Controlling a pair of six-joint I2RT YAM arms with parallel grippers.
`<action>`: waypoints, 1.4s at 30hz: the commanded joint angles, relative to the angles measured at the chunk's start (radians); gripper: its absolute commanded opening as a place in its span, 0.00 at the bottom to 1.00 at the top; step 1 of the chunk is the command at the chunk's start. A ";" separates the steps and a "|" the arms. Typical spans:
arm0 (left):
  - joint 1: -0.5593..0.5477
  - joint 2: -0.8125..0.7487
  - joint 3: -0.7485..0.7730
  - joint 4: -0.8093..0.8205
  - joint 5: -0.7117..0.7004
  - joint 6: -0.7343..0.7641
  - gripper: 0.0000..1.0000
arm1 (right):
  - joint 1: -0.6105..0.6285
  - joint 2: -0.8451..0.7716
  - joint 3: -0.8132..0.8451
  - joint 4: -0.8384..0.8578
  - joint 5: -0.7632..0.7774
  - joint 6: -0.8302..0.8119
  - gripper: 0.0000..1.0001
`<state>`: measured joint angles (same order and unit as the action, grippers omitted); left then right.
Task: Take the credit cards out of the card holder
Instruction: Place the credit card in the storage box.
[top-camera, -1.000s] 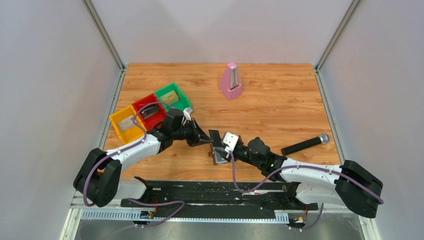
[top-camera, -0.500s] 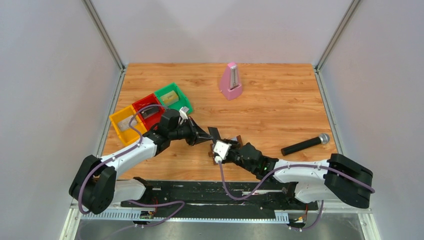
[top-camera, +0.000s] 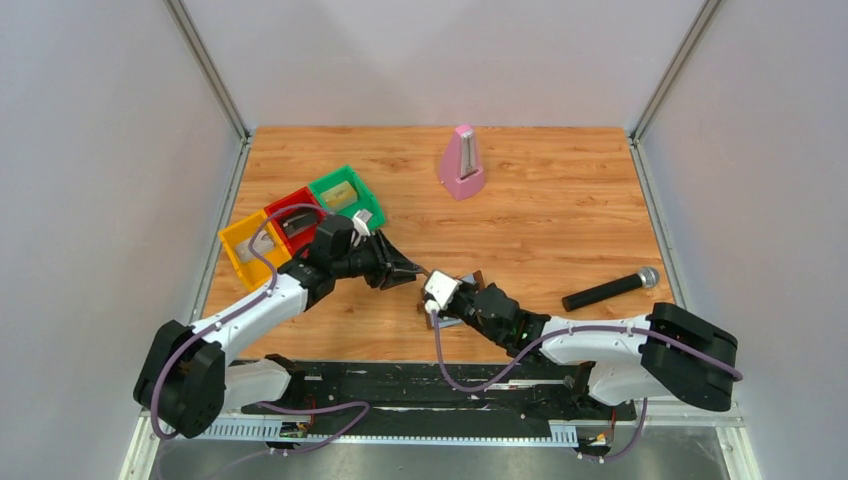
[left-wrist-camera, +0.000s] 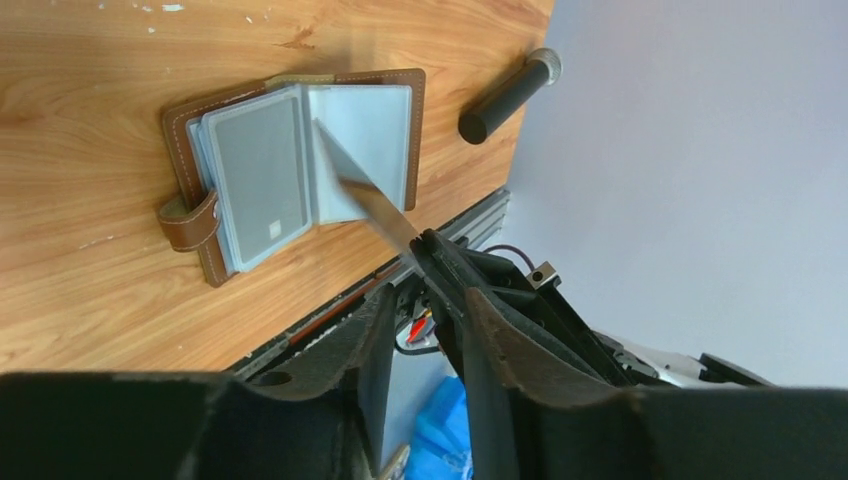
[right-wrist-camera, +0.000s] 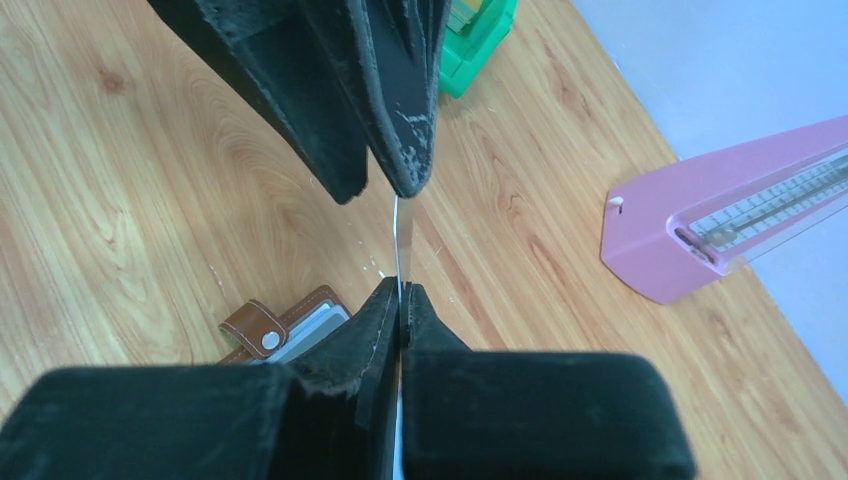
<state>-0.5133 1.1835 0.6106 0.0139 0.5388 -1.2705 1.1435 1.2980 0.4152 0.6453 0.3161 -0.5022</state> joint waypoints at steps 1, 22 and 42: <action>0.019 -0.058 0.087 -0.168 -0.027 0.178 0.41 | -0.039 -0.060 0.052 -0.045 -0.039 0.131 0.00; 0.061 -0.158 0.165 -0.342 -0.113 0.668 0.47 | -0.424 -0.174 0.258 -0.494 -0.603 0.706 0.00; 0.061 -0.188 0.055 0.012 0.133 0.524 0.55 | -0.668 -0.115 0.239 -0.248 -1.216 1.175 0.00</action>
<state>-0.4564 1.0191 0.6922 -0.1162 0.6147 -0.6868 0.4770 1.1770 0.6670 0.2562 -0.8047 0.5575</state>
